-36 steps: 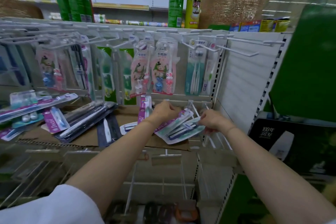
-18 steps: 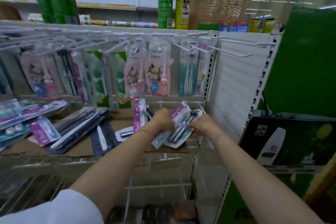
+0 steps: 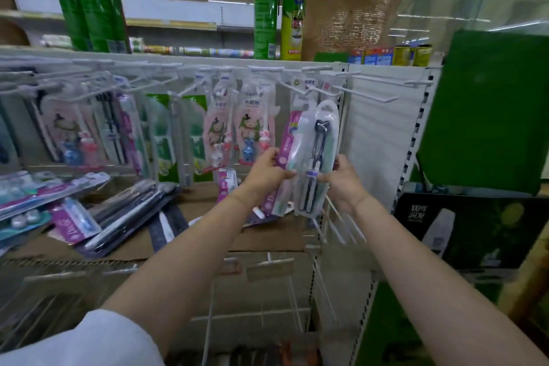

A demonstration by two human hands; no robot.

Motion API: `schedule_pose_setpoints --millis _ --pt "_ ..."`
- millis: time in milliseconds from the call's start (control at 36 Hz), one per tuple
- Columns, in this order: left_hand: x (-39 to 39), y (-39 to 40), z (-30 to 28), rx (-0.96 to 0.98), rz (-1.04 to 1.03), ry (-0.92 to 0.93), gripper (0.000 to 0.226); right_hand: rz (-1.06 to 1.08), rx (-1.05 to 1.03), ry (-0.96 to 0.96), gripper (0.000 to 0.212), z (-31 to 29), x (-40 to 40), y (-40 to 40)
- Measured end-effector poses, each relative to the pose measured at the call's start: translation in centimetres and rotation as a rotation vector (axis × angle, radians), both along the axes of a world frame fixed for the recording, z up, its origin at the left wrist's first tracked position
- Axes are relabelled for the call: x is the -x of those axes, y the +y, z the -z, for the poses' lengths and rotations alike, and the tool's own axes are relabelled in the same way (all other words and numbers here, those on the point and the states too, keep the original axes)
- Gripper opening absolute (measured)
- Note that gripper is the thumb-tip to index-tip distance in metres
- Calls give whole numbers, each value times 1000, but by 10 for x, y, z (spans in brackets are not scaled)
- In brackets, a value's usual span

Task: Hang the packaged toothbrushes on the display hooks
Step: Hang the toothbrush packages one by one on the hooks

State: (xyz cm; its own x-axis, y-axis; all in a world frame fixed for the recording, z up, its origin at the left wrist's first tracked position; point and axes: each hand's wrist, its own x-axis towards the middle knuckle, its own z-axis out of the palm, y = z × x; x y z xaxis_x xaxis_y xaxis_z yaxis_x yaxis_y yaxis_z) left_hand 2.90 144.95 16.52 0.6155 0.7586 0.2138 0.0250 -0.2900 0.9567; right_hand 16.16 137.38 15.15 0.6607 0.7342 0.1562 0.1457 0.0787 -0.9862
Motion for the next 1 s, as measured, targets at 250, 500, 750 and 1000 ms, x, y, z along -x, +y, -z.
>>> schedule_pose_setpoints --millis 250,500,750,1000 --pt "-4 -7 -1 7 -19 1 39 -128 -34 6 45 -6 -15 -10" --pt "-3 -22 -6 -101 -43 -82 34 -202 -89 -113 35 -18 -19 -26" --pt "-4 -30 -20 -108 -43 -143 29 -235 -92 -76 33 -30 -18 -27" --pt "-7 -21 -9 27 -106 -172 34 -261 9 -95 29 -28 -18 -31"
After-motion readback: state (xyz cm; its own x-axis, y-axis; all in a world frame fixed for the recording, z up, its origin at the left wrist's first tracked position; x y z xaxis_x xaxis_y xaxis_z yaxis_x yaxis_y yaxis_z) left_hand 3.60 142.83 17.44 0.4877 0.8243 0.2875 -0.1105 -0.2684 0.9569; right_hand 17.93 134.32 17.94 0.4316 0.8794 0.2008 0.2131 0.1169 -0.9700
